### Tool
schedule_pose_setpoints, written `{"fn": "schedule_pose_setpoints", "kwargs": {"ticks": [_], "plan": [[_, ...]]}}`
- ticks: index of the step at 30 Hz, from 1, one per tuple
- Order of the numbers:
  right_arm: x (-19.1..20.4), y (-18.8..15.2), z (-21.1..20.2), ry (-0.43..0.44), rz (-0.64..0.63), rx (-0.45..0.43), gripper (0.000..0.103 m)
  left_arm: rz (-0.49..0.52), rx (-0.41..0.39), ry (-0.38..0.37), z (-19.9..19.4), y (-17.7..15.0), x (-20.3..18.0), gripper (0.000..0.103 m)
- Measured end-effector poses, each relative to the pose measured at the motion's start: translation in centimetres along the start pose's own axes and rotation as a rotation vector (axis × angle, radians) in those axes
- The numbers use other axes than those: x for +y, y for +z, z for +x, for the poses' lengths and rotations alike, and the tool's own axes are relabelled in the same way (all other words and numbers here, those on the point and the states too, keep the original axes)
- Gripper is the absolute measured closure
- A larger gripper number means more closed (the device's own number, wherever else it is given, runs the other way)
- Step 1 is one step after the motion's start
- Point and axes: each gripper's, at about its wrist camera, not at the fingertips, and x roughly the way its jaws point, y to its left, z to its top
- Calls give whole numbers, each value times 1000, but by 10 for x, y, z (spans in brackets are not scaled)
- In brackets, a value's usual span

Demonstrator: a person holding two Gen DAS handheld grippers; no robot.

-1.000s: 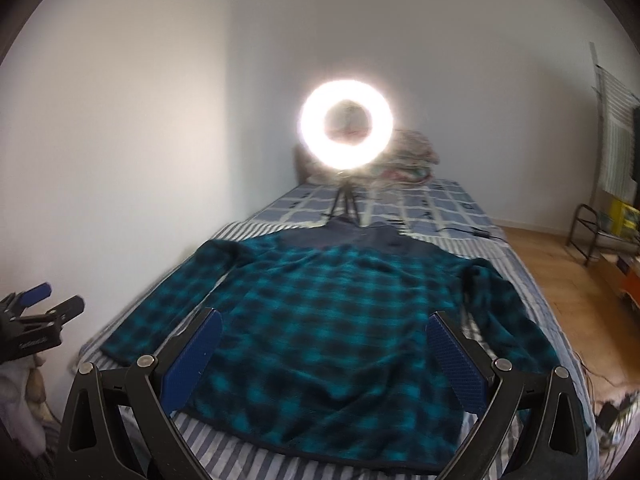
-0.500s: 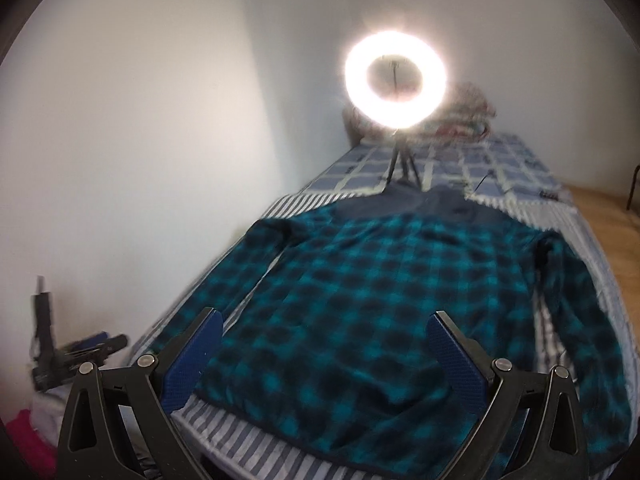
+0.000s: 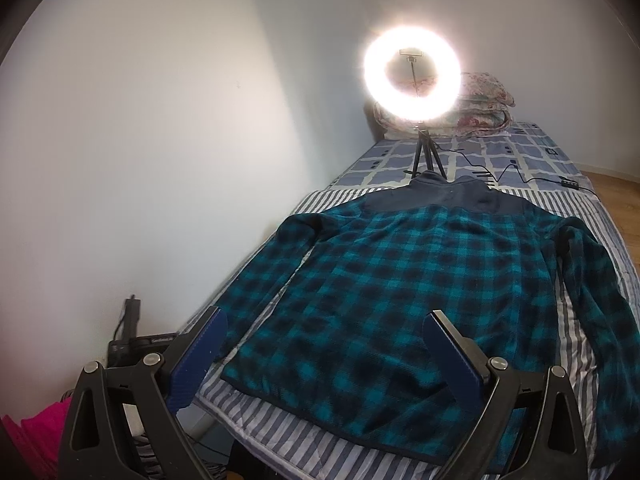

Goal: Fold large clothes
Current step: 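Grasp the plaid jacket sleeve cuff with the left tool and lift it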

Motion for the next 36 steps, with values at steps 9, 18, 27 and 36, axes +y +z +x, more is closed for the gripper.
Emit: {"fn": "schedule_pose_setpoints", "kwargs": {"ticks": [9,18,27,36], "plan": [[17,-6,1,-10,-75,1,3,-59,-26,24,24,20,3,38],[23,-8,9,20,-96,29,3,41,-98,134,38,32,-20,77],[15,-8,25,26,-61,86,3,323,-232,121,9,17,-81,100],[-6,16,97,-6,-27,212,23,545,-286,85,-12,-8,-131,100]]}}
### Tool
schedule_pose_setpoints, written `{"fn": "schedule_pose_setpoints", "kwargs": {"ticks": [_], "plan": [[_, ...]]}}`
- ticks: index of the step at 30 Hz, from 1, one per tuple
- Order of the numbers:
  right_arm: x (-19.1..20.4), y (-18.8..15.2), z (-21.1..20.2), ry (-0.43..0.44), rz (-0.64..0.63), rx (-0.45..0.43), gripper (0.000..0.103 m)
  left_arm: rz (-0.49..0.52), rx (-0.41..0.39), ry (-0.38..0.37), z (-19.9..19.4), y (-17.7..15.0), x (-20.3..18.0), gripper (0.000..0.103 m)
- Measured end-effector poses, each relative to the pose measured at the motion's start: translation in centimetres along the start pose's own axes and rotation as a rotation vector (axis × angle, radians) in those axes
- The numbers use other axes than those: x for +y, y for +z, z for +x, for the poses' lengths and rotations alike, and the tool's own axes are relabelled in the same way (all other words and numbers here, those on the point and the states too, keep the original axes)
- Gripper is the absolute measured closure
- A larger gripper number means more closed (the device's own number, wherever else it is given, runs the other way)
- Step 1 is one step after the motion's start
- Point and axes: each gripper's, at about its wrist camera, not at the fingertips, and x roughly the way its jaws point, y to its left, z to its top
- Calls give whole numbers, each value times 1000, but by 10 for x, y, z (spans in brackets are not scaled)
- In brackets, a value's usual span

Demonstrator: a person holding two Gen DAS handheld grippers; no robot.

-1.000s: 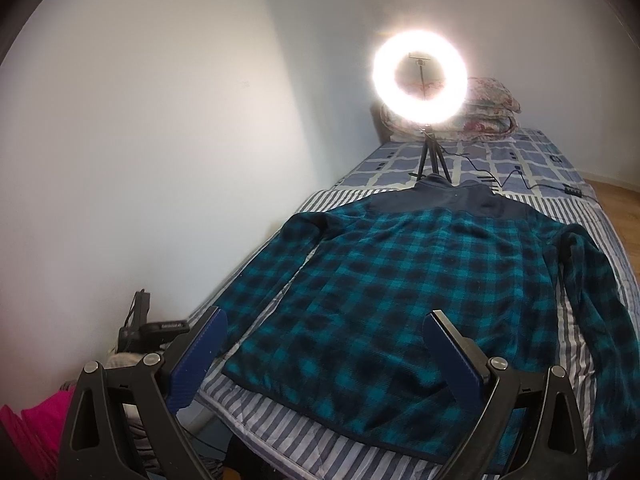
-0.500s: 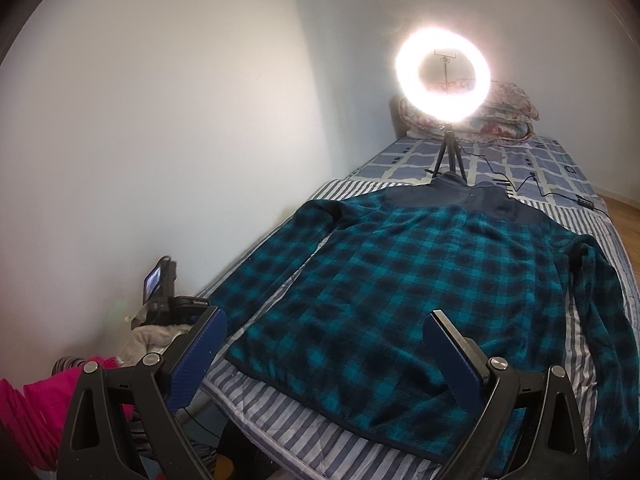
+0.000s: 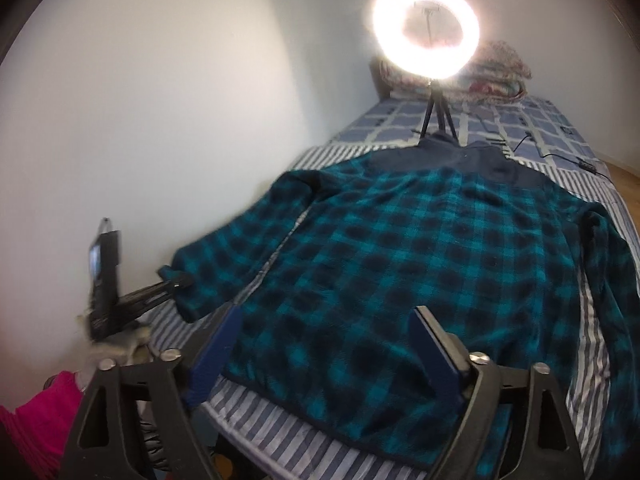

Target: Fold large clothes

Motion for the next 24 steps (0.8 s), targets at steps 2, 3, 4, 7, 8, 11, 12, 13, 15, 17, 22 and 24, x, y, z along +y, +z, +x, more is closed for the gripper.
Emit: {"fn": "schedule_pose_setpoints", "kwargs": {"ticks": [2,3,4,7,8,11,12,13,15,17,22,24], "plan": [[-1,17,21,35,6,45,23,40,3,-15,-3,-4,-11,100],[-1,30,38,55,17,71,23,66,2,-23,-4,-6,-17,100],[1,40,51,68,21,88,23,86,-4,-27,-4,-7,-25,100],[19,68,92,121,7,148,25,124,-14,-47,-9,-14,-37,101],[25,73,101,133,2,161,27,132,-17,-50,-11,-15,-40,101],[47,101,141,177,16,207,34,148,-20,-62,-13,-19,-43,101],[55,108,153,183,8,218,37,146,-18,-67,-14,-19,-42,101],[63,115,165,178,-3,228,39,139,-16,-72,-13,-19,-40,101],[78,124,186,171,-20,248,43,131,-12,-75,-12,-18,-37,101],[92,136,215,166,-20,275,48,132,-8,-81,-12,-16,-33,101],[119,153,273,168,-12,327,53,159,-26,-71,-14,-17,-34,101],[129,157,289,160,-16,343,53,164,-28,-73,-14,-17,-33,101]]}}
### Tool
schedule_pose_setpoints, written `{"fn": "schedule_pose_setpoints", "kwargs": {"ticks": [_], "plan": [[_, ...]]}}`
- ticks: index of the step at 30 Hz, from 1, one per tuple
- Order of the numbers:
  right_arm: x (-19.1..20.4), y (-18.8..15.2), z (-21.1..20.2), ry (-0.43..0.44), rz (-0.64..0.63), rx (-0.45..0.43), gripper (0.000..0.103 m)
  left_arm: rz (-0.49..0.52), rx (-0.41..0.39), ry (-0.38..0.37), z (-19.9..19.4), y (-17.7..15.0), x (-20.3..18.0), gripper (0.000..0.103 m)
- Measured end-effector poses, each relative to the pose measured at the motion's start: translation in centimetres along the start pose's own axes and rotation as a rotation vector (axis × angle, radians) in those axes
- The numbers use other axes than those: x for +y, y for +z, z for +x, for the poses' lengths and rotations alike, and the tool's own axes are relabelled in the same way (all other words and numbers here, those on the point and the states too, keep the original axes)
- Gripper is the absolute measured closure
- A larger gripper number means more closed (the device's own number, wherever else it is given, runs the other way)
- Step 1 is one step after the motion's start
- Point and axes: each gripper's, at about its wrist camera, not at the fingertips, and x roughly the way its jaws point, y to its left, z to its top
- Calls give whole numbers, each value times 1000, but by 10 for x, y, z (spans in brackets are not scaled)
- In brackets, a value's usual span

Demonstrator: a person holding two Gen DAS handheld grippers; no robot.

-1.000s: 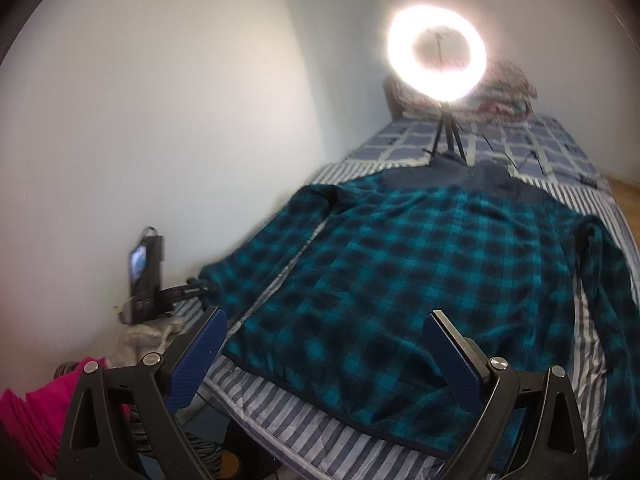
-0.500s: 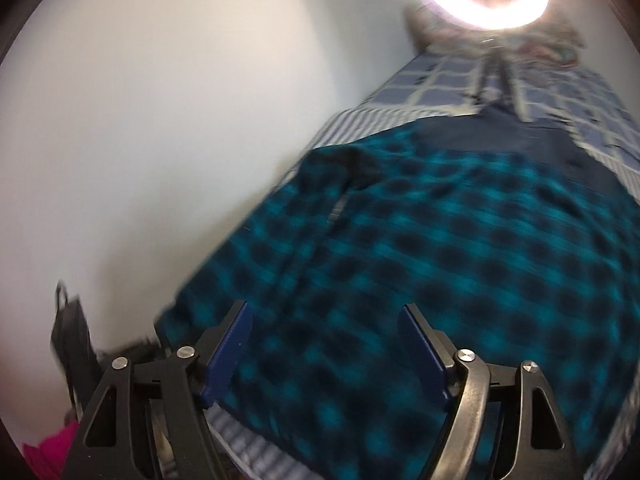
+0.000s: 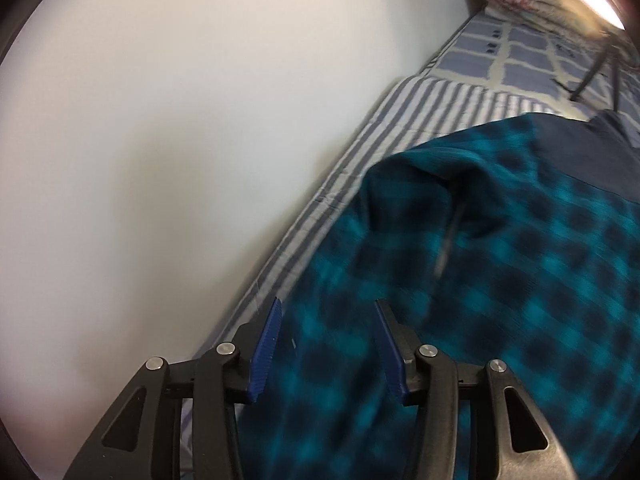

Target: Fold large clothes

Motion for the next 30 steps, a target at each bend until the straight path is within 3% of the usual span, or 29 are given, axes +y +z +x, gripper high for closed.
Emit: {"fn": "schedule_pose_setpoints", "kwargs": {"ticks": [6,14,17,19,24,30], "plan": [[15,24,50,-53,-10,52,54,-2,3,-17,-2,0,2,101],[17,37,92,-199,-17,116,56,25,-3,-13,-5,-2,2,101],[14,40,105,-235,-6,146,75,31,2,-6,-4,-4,5,101],[11,40,107,-219,0,147,100,33,11,-5,-4,-3,7,101],[4,42,73,-165,-2,75,101,62,-4,14,-9,-4,10,101],[-35,38,0,-57,88,-46,102,136,-39,34,-24,-10,1,101]]}}
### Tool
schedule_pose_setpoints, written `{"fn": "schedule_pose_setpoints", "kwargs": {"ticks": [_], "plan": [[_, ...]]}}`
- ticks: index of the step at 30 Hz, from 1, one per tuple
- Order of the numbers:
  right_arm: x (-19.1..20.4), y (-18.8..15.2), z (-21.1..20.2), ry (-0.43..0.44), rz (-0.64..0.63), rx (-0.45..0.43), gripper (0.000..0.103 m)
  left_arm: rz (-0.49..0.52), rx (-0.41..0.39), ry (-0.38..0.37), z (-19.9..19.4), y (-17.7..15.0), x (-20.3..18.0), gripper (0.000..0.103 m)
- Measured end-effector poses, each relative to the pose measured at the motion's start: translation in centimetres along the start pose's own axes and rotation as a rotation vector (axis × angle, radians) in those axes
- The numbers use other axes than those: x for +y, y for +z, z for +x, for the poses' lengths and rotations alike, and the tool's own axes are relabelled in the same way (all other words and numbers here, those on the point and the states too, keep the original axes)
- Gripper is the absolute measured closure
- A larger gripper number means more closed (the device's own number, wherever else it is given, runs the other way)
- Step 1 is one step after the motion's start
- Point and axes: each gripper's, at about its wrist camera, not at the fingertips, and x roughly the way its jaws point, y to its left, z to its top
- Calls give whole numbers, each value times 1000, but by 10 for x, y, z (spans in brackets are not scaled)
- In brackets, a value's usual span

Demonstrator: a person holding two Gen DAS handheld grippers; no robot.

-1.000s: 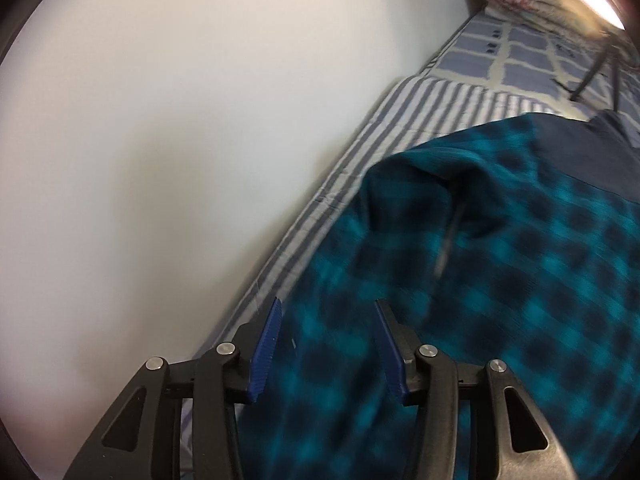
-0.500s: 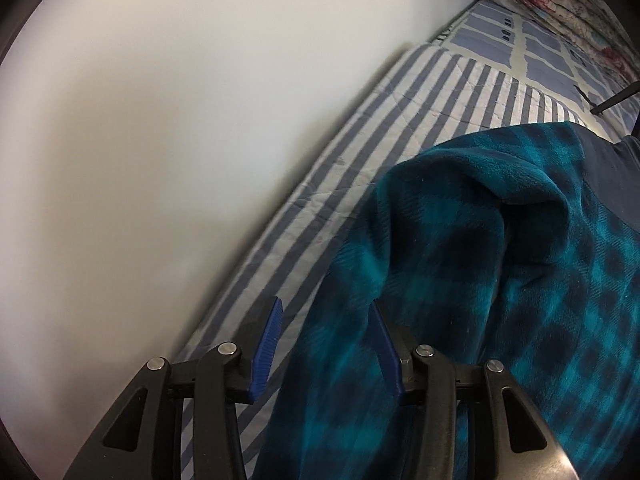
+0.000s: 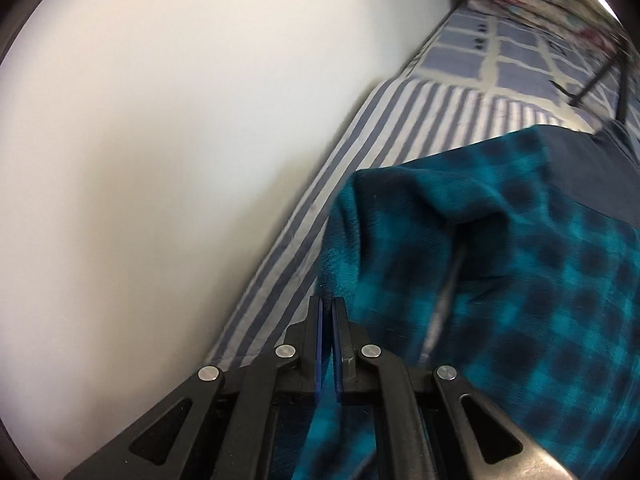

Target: Fold large clothes

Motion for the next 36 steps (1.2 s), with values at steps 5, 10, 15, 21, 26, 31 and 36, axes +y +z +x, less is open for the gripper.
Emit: {"fn": "schedule_pose_setpoints", "kwargs": {"ticks": [5,10,15,21,26,31,36], "plan": [[-42,-11,-39,40,71,-62,102,78,-27,9,-13,-5,-14,101],[-83,-38,-64,39,115,-92,102,148,3,-24,-13,-19,-41,101],[-126,-73,-66,20,194,-97,102,180,42,-102,-13,-27,-59,96],[-155,-105,-48,5,259,-47,98,74,62,-252,-36,-33,-42,39],[-164,-131,-39,11,287,4,77,-108,140,-298,-31,-27,-3,45],[-152,-169,-48,32,207,47,75,-330,303,-365,14,-35,28,54],[-149,-191,-52,52,192,53,78,-355,372,-367,39,-37,21,62]]}}
